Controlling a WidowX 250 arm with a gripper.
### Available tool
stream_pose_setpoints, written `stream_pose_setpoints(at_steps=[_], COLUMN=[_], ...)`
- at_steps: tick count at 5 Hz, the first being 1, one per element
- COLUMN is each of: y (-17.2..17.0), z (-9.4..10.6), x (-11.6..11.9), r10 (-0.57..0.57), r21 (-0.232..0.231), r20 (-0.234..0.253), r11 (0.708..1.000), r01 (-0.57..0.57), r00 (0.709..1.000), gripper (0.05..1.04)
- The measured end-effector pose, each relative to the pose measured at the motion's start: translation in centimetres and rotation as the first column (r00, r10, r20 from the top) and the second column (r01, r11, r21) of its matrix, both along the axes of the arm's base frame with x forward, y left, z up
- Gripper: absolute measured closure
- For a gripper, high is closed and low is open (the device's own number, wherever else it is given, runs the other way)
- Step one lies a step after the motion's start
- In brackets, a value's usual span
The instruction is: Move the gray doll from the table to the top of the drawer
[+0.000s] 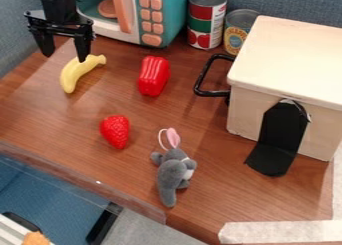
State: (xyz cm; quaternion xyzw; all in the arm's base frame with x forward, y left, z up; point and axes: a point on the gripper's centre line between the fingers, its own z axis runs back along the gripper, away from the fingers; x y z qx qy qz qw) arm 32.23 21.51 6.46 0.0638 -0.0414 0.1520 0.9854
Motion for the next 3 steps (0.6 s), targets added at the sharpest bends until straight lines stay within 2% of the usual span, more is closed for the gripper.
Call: stream_pose_setpoints(at_steps=[1, 2, 3], y=[-0.4, -3.2, -7.0], z=[-1.4, -1.0, 2.4], x=[-0.3, -2.0, -4.0], r10=[0.003, -0.05, -0.138], r21=[-0.031, -0.139, -0.197], r20=[-0.03, -0.007, 0.066], r11=[1.0, 0.989, 0.969], r01=[-0.004, 0.048, 0.149], r00=[1.0, 0.999, 0.988], gripper=[0.083, 0.083, 0.083])
